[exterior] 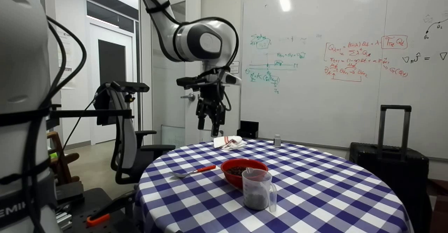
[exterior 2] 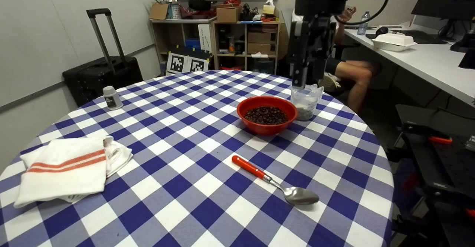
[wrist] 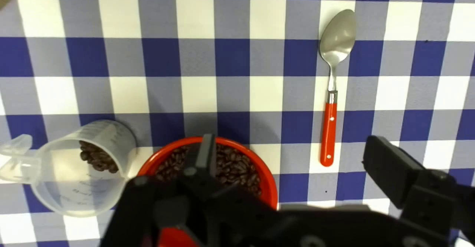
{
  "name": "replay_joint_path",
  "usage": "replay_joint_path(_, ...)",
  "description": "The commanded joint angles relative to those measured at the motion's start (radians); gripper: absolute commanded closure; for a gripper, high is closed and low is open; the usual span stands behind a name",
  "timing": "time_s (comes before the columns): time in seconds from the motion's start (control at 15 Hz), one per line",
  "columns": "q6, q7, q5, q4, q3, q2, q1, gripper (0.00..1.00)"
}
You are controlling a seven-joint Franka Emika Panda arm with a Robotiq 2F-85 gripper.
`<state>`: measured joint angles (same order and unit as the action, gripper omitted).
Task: Use the spoon to shift a spoonful of the brown objects to the jug
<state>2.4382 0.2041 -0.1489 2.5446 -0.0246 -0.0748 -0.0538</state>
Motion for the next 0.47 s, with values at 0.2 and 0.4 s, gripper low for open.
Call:
replay_joint_path(0.2,-0.001,-0.032,0.01,0.153,0.036,-0.224,0.07,0.0)
replay_joint_path(0.4,-0.002,-0.032,0.015,0.226,0.054,-0.338,0.106,0.0)
